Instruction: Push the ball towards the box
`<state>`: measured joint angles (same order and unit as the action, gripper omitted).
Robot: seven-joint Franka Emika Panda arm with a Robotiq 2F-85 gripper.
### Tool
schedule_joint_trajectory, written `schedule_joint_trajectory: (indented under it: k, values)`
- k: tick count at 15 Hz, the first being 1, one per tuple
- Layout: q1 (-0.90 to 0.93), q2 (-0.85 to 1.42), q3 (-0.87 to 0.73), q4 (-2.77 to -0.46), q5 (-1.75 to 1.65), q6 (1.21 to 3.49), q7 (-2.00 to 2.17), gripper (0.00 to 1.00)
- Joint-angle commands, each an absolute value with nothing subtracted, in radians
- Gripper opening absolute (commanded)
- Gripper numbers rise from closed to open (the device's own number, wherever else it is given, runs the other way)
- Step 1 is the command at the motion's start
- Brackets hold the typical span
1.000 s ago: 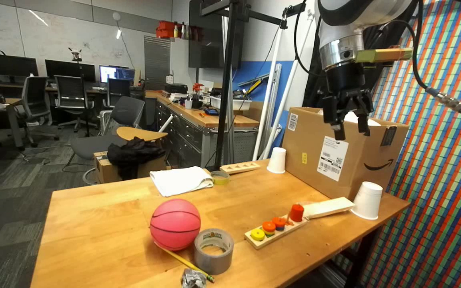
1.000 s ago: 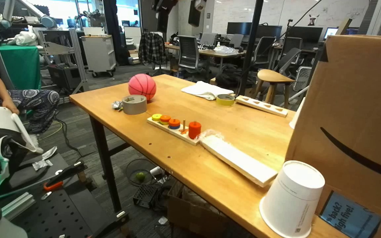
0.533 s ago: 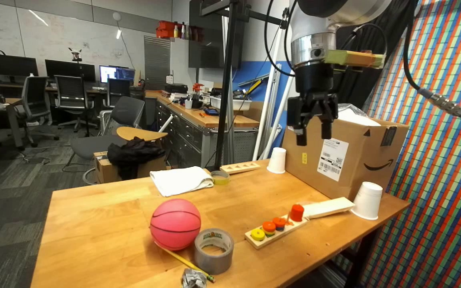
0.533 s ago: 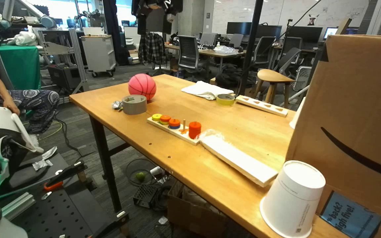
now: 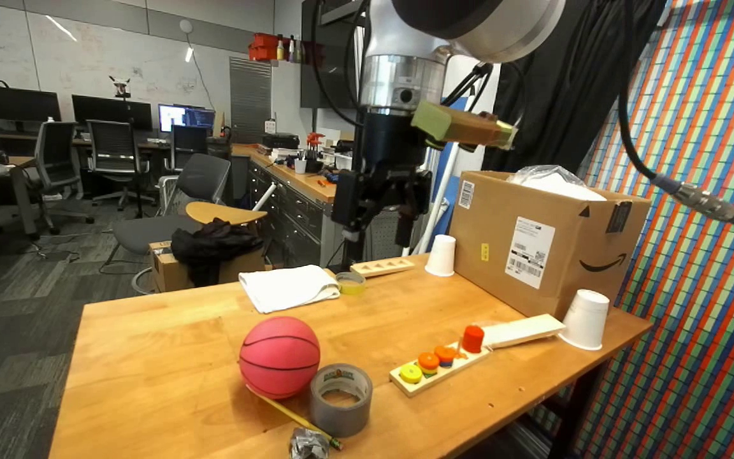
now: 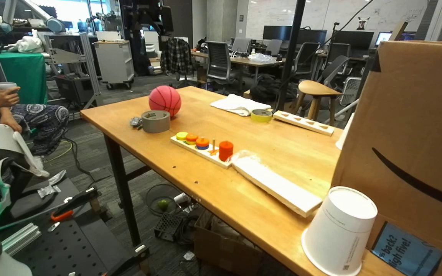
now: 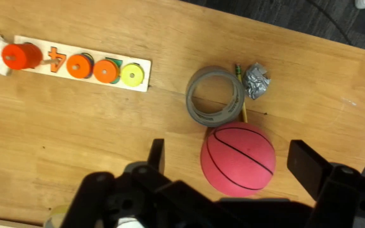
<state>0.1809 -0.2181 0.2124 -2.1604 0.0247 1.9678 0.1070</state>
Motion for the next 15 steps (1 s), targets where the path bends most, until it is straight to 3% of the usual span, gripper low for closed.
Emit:
schedule_joint_trajectory:
  k: [1, 15]
  values:
    - [0.225, -0.133, 0.261, -2.126, 0.037, 2.047, 0.134, 1.0]
    - [0.425, 0.198, 0.396, -1.858, -0.033, 2.032, 0.363, 1.0]
